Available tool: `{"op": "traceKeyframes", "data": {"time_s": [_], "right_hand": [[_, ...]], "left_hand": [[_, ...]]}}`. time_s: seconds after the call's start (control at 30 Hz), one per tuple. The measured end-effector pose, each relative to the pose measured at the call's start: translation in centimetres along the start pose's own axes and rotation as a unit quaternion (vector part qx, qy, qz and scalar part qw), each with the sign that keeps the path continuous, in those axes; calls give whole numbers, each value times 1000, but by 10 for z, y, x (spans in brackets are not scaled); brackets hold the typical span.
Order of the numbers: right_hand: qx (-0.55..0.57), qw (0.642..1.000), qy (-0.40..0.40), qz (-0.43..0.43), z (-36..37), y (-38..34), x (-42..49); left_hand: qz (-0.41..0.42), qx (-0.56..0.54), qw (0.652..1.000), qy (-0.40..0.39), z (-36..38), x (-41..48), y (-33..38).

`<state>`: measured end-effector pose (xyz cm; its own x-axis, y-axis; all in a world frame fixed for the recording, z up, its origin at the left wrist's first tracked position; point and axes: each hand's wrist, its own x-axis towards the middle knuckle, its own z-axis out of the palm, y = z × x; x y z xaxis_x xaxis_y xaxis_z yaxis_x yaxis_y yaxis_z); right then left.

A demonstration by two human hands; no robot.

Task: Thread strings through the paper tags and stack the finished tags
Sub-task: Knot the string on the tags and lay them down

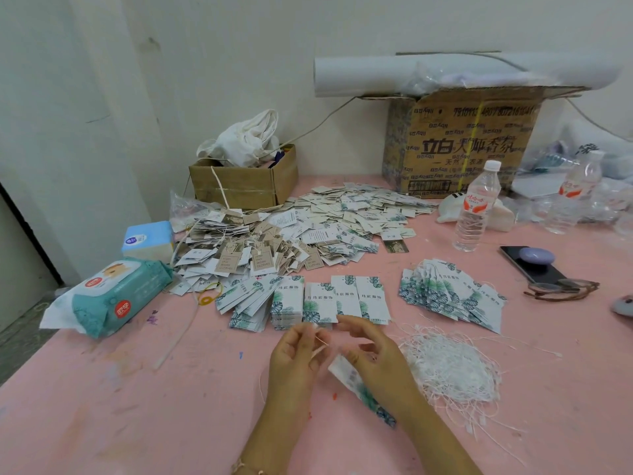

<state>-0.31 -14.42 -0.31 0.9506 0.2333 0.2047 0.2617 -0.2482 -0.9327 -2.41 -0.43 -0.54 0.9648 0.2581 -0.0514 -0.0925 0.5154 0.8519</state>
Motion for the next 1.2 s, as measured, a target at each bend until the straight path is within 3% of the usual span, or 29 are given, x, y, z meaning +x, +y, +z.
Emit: {"op": "traceKeyframes", "data": {"time_s": [0.13, 0.23, 0.43, 0.57, 0.8, 1.03, 1.2], "right_hand": [[-43, 998, -49, 16, 0, 4, -1], [-84, 993, -80, 27, 2, 5, -3], [-98, 993, -68, 26, 0, 9, -2], [-48, 997, -62, 21, -3, 6, -1], [117, 989, 40, 81, -12, 1, 7], [195, 970, 93, 115, -16, 4, 11], [238, 951, 172, 92, -24, -2, 11]], "left_hand": [[-32, -155, 987, 12, -8, 6, 9], [-41, -186, 981, 18, -10, 8, 10], [-46, -262, 963, 32, -15, 14, 12], [-49, -295, 953, 53, -20, 17, 12], [-34, -236, 961, 143, -22, 19, 9], [-10, -53, 991, 126, -10, 9, 2], [-18, -43, 992, 116, -4, 5, 3]]}}
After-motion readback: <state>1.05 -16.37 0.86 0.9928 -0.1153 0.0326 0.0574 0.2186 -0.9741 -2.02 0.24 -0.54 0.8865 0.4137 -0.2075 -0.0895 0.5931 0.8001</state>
